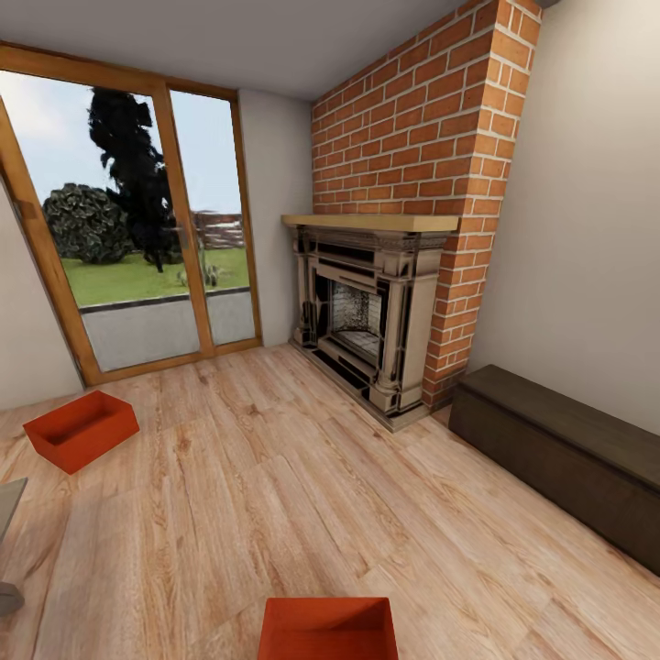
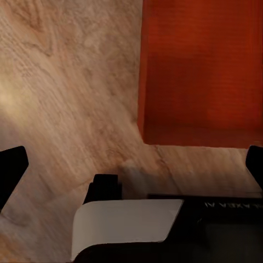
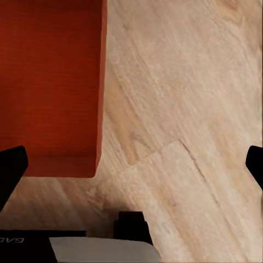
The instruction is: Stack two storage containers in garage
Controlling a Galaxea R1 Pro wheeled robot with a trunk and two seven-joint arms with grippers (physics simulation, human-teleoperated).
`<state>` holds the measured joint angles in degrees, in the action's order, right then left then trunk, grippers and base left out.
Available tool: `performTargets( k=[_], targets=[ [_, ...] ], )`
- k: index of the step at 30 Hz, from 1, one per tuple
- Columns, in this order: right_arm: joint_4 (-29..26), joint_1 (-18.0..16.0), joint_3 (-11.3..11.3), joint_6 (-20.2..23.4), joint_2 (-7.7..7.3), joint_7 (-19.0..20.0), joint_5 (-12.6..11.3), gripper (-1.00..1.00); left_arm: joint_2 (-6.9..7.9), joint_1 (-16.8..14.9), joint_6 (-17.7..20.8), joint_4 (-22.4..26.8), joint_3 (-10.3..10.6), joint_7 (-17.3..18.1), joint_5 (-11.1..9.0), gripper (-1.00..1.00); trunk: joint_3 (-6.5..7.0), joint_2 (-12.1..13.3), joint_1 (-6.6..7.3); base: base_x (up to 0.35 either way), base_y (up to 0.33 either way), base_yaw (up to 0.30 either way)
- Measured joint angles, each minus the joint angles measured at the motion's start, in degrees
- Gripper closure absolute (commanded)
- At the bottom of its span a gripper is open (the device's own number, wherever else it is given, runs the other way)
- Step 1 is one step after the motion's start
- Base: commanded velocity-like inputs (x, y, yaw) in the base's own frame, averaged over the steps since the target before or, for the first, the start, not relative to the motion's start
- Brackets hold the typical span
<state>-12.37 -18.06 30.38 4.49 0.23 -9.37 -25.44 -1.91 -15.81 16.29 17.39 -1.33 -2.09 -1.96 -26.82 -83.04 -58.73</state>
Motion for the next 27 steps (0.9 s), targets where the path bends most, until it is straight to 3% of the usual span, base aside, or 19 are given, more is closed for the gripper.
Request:
performTargets(
  k=[4,8,14,27],
  targets=[
    [3.0,-3.6,0.0,-0.7,0.13,-0.2,-2.2,-1.00,-0.21,-3.9,0.1,-1.8,0.0,-0.5,0.1,-1.00,-0.01,0.0,0.00,0.000,0.000,0.000],
    [4.2,-4.5,0.0,-3.4,0.66,-0.2,-2.6,-1.00,-1.80,-5.8,0.3,-2.2,0.0,-0.6,0.5,-1.00,-0.02,0.0,0.00,0.000,0.000,0.000],
    [4.3,-4.7,0.0,-4.6,0.90,-0.2,-2.2,-1.00,-3.29,-6.2,-0.3,-2.3,0.1,-0.8,4.5,-1.00,-0.02,0.0,0.00,0.000,0.000,0.000],
    [3.7,-4.7,-0.1,-4.5,0.93,-0.8,-2.5,-1.00,-3.32,-6.2,-0.3,-1.4,0.0,-0.8,4.8,-1.00,-0.02,0.0,0.00,0.000,0.000,0.000]
  ],
)
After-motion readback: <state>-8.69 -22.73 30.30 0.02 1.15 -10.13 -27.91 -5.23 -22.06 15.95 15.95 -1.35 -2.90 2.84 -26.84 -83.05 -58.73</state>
